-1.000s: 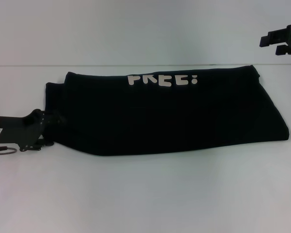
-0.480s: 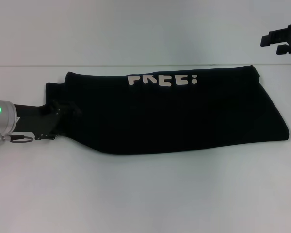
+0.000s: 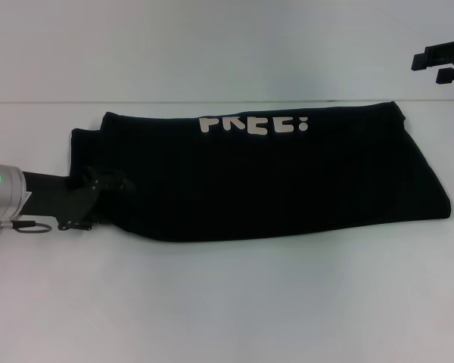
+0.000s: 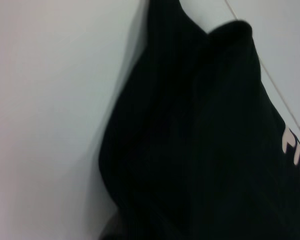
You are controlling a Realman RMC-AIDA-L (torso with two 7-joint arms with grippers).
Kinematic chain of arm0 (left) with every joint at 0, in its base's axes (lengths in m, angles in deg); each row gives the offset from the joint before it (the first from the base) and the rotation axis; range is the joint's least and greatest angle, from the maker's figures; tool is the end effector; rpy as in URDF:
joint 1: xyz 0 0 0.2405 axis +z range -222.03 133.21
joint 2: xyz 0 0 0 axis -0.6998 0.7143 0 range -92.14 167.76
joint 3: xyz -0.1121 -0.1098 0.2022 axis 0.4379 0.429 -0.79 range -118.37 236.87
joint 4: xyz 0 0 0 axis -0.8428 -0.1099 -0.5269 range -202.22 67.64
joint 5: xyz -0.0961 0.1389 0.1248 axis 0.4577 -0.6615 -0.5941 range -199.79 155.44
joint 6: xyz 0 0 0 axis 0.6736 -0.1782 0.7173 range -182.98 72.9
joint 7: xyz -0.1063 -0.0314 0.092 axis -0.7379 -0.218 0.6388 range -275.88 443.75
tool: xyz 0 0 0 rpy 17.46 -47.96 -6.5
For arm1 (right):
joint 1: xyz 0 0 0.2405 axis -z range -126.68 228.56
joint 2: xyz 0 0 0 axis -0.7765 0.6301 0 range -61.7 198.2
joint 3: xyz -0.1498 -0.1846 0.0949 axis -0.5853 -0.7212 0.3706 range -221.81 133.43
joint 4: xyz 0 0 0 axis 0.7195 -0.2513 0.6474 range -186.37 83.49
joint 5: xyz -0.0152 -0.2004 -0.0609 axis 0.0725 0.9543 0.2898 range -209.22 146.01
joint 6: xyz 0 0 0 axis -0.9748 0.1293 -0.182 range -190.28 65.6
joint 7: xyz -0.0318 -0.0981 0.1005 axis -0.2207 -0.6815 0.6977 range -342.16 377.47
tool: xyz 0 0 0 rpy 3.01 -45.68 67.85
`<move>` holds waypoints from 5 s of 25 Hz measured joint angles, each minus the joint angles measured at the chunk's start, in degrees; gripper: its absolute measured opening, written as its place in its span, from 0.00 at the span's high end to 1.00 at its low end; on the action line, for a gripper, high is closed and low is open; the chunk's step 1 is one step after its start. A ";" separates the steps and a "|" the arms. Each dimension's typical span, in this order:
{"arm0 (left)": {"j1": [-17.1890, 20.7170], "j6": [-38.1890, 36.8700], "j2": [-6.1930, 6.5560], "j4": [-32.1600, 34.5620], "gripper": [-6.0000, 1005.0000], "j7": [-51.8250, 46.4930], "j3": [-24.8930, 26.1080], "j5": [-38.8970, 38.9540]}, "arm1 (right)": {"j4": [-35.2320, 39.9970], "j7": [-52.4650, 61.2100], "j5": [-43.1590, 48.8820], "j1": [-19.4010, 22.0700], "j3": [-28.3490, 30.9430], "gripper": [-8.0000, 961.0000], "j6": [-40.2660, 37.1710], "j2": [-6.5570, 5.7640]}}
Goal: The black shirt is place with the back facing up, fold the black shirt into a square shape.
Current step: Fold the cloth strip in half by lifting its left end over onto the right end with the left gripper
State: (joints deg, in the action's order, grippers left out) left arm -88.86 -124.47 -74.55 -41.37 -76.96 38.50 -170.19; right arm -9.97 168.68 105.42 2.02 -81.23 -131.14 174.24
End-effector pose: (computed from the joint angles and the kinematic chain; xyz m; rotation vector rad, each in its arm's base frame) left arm -0.3032 0.3964 0.0211 -1.6098 -2.2837 -0.4672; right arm 0.2308 0.4676 0.1217 -1.9615 1.5756 0.4565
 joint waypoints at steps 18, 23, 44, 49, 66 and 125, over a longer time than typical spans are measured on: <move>0.07 3.39 -0.43 -0.29 0.25 -0.70 -0.21 -0.41 | 0.02 -0.04 -0.07 0.10 0.89 0.34 -0.93 0.01; 0.75 2.48 -0.31 0.32 0.25 -0.75 -0.40 -1.24 | 0.01 -0.03 -0.13 0.33 1.36 0.34 -1.25 -0.08; 0.85 2.44 -0.47 0.17 0.92 -0.10 -1.77 -1.46 | 0.28 -0.03 -0.71 0.83 1.35 0.34 -2.26 -0.47; 2.25 -0.45 -0.60 0.16 0.96 5.31 1.32 1.60 | 0.28 -0.03 -0.71 1.23 1.39 0.34 -2.59 -0.59; 6.43 -4.57 -0.59 2.49 0.96 11.62 3.15 6.90 | 0.25 -35.01 -26.06 9.51 12.23 0.35 -7.89 2.30; 12.93 -9.02 -2.05 4.23 0.17 -2.08 13.61 5.91 | -4.37 -70.66 -51.50 27.85 26.84 0.35 -11.91 10.53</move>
State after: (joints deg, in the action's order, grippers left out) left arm -75.93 -133.49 -76.59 -37.14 -79.04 52.11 -164.28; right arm -14.34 98.02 53.91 29.87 -54.39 -143.06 184.77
